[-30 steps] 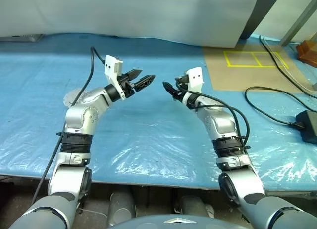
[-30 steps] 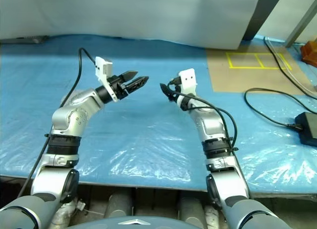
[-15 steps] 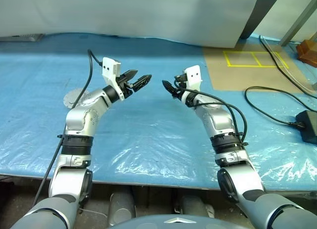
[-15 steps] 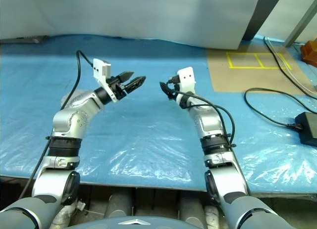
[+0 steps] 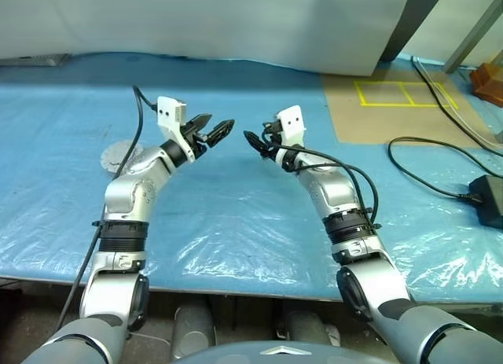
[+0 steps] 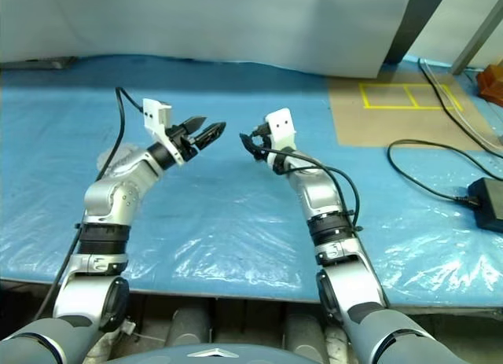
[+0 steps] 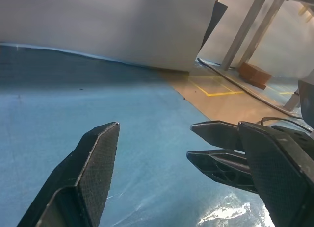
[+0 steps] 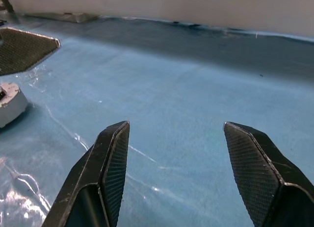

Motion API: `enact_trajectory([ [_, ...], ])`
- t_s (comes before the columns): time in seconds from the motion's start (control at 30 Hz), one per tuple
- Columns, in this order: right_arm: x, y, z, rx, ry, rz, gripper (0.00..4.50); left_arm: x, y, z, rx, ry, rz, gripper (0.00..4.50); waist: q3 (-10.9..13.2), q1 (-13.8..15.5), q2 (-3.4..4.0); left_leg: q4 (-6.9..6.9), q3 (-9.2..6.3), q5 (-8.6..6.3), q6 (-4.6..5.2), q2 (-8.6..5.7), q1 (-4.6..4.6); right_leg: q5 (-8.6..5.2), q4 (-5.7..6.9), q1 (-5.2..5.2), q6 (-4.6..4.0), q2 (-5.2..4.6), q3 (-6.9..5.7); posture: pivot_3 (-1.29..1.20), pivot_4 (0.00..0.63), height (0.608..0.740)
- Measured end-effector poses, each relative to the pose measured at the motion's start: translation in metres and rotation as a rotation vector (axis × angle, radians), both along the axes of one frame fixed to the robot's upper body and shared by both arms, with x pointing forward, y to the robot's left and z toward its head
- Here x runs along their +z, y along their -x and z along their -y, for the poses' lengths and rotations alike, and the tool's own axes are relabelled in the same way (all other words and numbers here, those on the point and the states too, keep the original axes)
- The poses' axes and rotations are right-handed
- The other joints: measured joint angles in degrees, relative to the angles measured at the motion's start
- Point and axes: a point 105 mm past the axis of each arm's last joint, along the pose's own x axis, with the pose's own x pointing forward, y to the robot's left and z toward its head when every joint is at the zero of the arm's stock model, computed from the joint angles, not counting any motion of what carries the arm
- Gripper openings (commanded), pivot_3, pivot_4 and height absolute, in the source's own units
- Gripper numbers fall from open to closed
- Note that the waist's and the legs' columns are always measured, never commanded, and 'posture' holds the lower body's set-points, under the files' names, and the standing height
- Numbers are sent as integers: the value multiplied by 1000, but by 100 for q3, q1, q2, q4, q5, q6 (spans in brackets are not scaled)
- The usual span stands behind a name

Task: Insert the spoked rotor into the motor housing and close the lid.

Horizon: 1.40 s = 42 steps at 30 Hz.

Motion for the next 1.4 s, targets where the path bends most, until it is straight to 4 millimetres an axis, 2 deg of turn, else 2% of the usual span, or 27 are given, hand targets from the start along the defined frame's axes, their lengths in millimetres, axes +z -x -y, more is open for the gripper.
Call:
enact_trajectory([
  [0.07, 2, -1, 1, -8, 2, 17, 3190, 1, 0, -1, 4, -2, 5, 4047, 0, -1, 0, -1, 0, 0, 0, 0, 0, 0, -2, 0, 0, 0, 0, 0, 150, 740],
  [0.2, -10, -8, 12, -85, 10, -24, 3190, -3, 0, -4, 28, -2, -9, 4047, 1, 0, 2, -1, 0, 0, 0, -1, -1, 0, -2, 0, 0, 0, 0, 0, 150, 740],
  [0.27, -10, -9, 14, -104, 5, -23, 3190, 0, 2, -3, 25, -5, 4, 4047, 2, -1, 2, -1, 0, 0, 0, 0, -1, 0, -2, 0, 0, 0, 0, 0, 150, 740],
  [0.47, -13, -10, 14, -110, 8, -24, 3190, 1, 0, -6, 55, 0, 5, 4047, 3, -4, 4, -2, 0, 0, 0, 0, 0, 0, -2, 0, 0, 0, 0, 0, 150, 740],
  [0.63, -3, -14, 13, -118, -2, -3, 3190, 1, -2, -5, 57, -7, 11, 4047, 3, -5, 5, -2, 0, 0, 0, 0, 0, 0, -1, 0, 0, 1, 0, 0, 150, 740],
  [0.77, -6, -14, 11, -104, 10, -8, 3190, 3, -4, -5, 64, 5, 11, 4047, 4, -2, 6, -1, 0, 0, 0, -3, -2, 0, -3, 0, 0, 0, 0, 0, 150, 740],
  [0.93, -14, -12, 14, -112, 17, -31, 3190, -6, -3, -2, 70, 15, -10, 4047, 4, -3, 6, -3, 0, 0, 0, -1, -4, 0, -5, -1, 0, 1, 0, 0, 150, 740],
  [1.07, -7, -11, 12, -103, 18, -6, 3190, -5, -3, -1, 65, 14, -7, 4047, 4, -3, 6, -3, 0, 0, 0, -1, 0, 0, -3, -1, 0, 0, 0, 0, 150, 740],
  [1.27, -8, -11, 13, -113, 19, -6, 3190, -7, -3, 0, 63, 16, -14, 4047, 4, -3, 6, -4, 0, 0, 0, -1, -1, 0, -6, -1, 0, 1, 0, 0, 150, 740],
  [1.4, -16, -11, 17, -147, 22, -34, 3190, -10, -7, -2, 81, 13, -33, 4047, 4, -3, 7, -4, 0, 0, 0, -1, -2, 0, -6, -1, 1, 1, 1, 0, 150, 740],
])
